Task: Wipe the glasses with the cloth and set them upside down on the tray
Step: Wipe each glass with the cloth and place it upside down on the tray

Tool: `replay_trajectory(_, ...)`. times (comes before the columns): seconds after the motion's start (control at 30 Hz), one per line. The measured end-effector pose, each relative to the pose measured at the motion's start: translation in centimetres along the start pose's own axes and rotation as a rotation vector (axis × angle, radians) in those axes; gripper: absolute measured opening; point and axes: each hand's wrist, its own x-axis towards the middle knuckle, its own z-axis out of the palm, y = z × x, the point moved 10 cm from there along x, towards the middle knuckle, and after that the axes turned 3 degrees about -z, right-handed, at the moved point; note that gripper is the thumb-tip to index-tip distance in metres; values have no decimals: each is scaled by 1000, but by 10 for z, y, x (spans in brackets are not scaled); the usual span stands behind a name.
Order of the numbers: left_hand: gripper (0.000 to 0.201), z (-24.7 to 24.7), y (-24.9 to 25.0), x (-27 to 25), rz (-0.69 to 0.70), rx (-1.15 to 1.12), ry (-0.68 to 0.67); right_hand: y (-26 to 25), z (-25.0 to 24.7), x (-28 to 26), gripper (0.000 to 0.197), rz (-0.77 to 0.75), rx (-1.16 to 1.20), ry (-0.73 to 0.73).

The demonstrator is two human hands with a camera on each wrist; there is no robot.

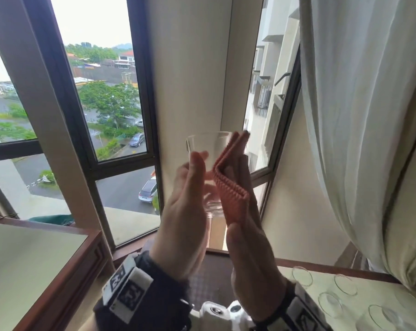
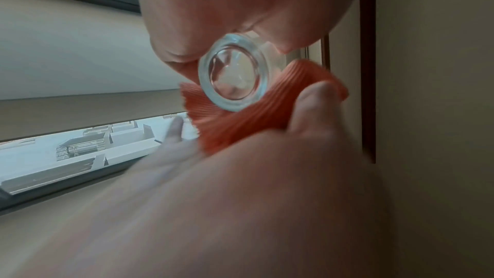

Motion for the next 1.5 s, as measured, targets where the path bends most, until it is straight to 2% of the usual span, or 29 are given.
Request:
replay_trajectory(0.07,54,-4,6,2,33,-25,21,20,-5,-21,47,38,-144,40)
replay_trajectory(0.13,47,3,6,-1,58,9,-22,35,-17,-21,35,133,-202,111)
replay_trajectory(0.23,54,16,-3,-9,91,133,-84,41,-30,-2,42,157,-105,164)
replay_trajectory(0.33,69,18,-8,-8,81,257,-73,25,-21,17,61,142,-26,70)
replay_trajectory(0.37,65,14,-11,-6,77,294,-54,17,-13,19,61,126,-52,24)
replay_trajectory(0.43,38,3,-8,0,102,302,-12,3,1,14,59,58,-124,-52)
replay_trajectory(0.47,31,-3,-4,3,70,242,26,-1,8,5,56,33,-125,-90)
replay_trajectory(0.5,34,-7,-2,7,29,151,43,1,12,-8,54,14,-120,-107)
replay_trajectory(0.57,48,-10,5,10,40,109,43,27,6,-27,60,160,-41,-75)
replay_trajectory(0.6,49,-6,11,7,71,120,22,39,2,-32,72,282,3,-41)
replay_trajectory(0.63,48,-3,11,4,87,108,2,48,1,-36,77,316,52,-32)
replay_trajectory(0.67,47,3,9,0,95,112,-27,54,-6,-32,61,325,115,19)
replay_trajectory(0.7,47,8,6,-4,107,136,-44,55,-5,-25,41,389,206,-7)
replay_trajectory(0.73,48,13,1,-7,106,165,-51,54,-7,-22,47,413,169,38)
replay_trajectory(0.77,50,16,-4,-9,101,175,-55,49,-16,-16,63,335,130,37)
replay_trajectory(0.8,53,16,-8,-9,88,168,-47,42,-20,-11,65,231,77,19)
replay_trajectory(0.83,56,15,-10,-8,68,165,-28,45,-21,-4,59,184,20,-7)
replay_trajectory(0.87,60,12,-12,-5,53,156,4,37,-29,0,51,153,-8,82)
replay_trajectory(0.93,59,2,-12,0,19,98,71,27,-19,-2,38,200,27,67)
replay_trajectory(1.0,56,-8,-4,7,10,25,124,17,-4,-13,39,133,29,12)
replay_trajectory(1.07,71,-10,7,11,4,21,137,20,2,-32,47,56,-56,-41)
replay_trajectory(1.13,86,-3,13,10,16,68,87,28,3,-39,49,131,-59,-53)
replay_trajectory(1.17,88,3,14,6,25,84,54,31,-1,-40,48,126,-145,-19)
replay_trajectory(1.23,73,13,15,-5,61,131,3,32,-5,-30,46,136,-170,-11)
replay_trajectory(1.3,48,18,12,-14,131,201,-8,42,-28,-11,45,235,-150,95)
replay_trajectory(1.33,47,19,9,-16,144,240,-6,51,-38,-6,40,303,-42,155)
replay_trajectory(1.4,55,22,1,-19,118,281,-16,62,-51,-6,51,306,99,157)
replay_trajectory(1.47,55,23,-4,-17,111,289,-28,55,-50,6,89,321,62,158)
replay_trajectory(1.5,55,23,-5,-14,108,289,-27,48,-39,9,100,357,81,93)
